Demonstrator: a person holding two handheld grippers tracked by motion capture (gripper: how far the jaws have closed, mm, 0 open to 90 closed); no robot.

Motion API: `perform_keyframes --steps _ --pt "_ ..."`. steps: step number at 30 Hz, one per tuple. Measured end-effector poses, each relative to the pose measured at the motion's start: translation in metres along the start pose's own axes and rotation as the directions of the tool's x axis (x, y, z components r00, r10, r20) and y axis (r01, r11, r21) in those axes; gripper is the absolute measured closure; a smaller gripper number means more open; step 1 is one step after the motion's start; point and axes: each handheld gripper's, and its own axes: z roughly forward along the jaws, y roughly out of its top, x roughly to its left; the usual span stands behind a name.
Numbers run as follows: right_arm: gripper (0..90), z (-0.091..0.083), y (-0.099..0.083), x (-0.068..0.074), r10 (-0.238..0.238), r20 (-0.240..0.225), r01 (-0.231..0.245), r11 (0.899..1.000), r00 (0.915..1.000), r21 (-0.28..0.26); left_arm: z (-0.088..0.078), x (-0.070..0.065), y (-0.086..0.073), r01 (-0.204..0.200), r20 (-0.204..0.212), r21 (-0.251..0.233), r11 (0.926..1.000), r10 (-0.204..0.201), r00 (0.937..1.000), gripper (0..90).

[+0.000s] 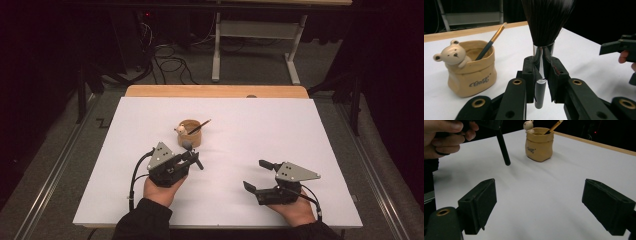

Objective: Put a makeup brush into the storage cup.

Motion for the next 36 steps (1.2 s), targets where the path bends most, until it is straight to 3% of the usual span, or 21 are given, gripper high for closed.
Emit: perform_keyframes --steps 9,21,36 --pt "3.9 -0.004 -0.001 -0.007 0.02 0.051 -0.02 1.0 0.9985 0.0 0.0 0.003 0.0 0.005 -0.02 0.014 0.9999 -0.004 0.9998 77.2" --pt "0.3 -0.009 -0.004 -0.014 0.016 0.069 -0.016 1.0 0.9975 0.008 -0.003 0.008 0.001 0.016 -0.046 0.006 0.9999 -0.016 0.9988 77.3" --pt "0.3 -0.015 -0.007 -0.02 0.044 0.088 -0.044 0.999 0.9951 0.003 -0.005 0.011 0.006 0.04 -0.084 -0.021 0.999 -0.042 0.9956 77.3"
